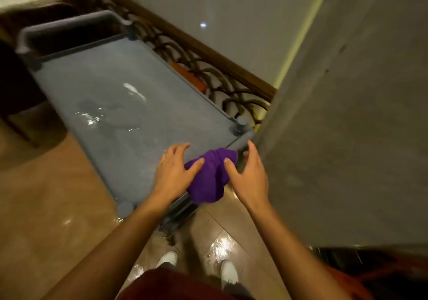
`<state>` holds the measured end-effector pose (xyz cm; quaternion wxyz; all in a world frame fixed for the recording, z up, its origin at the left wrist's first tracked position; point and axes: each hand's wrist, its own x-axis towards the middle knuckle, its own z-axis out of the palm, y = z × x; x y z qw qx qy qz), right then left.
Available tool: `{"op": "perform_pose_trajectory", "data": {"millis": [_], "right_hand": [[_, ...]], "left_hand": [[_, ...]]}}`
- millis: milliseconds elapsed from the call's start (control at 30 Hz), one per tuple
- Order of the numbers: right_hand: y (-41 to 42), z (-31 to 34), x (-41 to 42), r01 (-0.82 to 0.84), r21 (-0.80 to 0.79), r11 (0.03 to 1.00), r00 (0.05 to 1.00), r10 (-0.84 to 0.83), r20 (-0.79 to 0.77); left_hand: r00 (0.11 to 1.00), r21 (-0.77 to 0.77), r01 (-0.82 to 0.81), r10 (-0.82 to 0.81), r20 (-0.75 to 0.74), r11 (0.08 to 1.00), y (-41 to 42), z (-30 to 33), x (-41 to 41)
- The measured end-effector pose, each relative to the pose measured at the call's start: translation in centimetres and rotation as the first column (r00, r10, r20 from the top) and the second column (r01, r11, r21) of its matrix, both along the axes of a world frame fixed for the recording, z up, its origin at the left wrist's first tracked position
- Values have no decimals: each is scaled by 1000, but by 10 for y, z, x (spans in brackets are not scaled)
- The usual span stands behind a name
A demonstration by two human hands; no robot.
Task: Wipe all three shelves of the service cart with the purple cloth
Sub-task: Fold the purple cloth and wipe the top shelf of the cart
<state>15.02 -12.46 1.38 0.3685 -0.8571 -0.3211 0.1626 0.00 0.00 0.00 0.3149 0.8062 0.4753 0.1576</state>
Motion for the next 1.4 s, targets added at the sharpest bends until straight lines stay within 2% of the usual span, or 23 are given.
{"op": "perform_pose_trajectory", "data": {"millis": [100,200,333,400,500,600,700,800,867,967,1033,1100,1167,1233,1300,1367,1400], "right_hand": [[0,-7,17,-171,-78,982,984,167,-59],[-1,-15,24,-339,-77,938,930,322,-177],[5,-27,34,-419,-53,906,885,395,-246],[5,-33,38,-465,-35,885,862,443,-248],[6,-35,38,-450,16,893,875,445,-190],[12,-21,37,-445,98,890,881,455,-132],[21,6,34,-471,209,857,851,504,-146],[34,30,31,-508,294,810,780,577,-241],[41,42,25,-434,396,810,708,578,-407],[49,54,6,-265,484,834,535,545,-645],[51,60,-15,-243,506,828,383,561,-734],[54,65,-44,-236,550,801,174,592,-787],[56,70,-75,-235,589,773,60,617,-785],[64,72,-104,-327,610,722,94,667,-739],[73,77,-137,-443,540,716,232,673,-702],[83,77,-167,-457,407,791,476,604,-639],[89,74,-182,-384,366,848,635,530,-562]], "left_hand": [[993,-90,-88,80,-89,992,-13,-2,1],[977,-203,-163,129,-171,966,-26,1,1],[973,-278,-159,103,-206,947,-29,3,4],[977,-267,-135,83,-196,954,-34,3,7],[981,-120,-128,107,-164,985,-40,6,9],[980,-41,-195,194,-38,980,-44,16,8],[937,-172,-231,266,227,958,-51,39,-4],[839,-315,-156,294,458,936,-57,69,-29],[772,-377,-100,311,555,921,-61,86,-48],[686,-449,-16,337,645,893,-63,102,-75],[655,-483,44,340,674,874,-61,107,-92],[669,-471,30,332,665,881,-56,112,-112],[678,-451,-20,344,650,892,-51,113,-134],[666,-452,-31,356,656,891,-45,110,-159],[630,-479,-8,376,679,878,-40,110,-189],[598,-495,3,395,698,869,-34,112,-217],[592,-491,-28,411,694,871,-31,113,-232]]}}
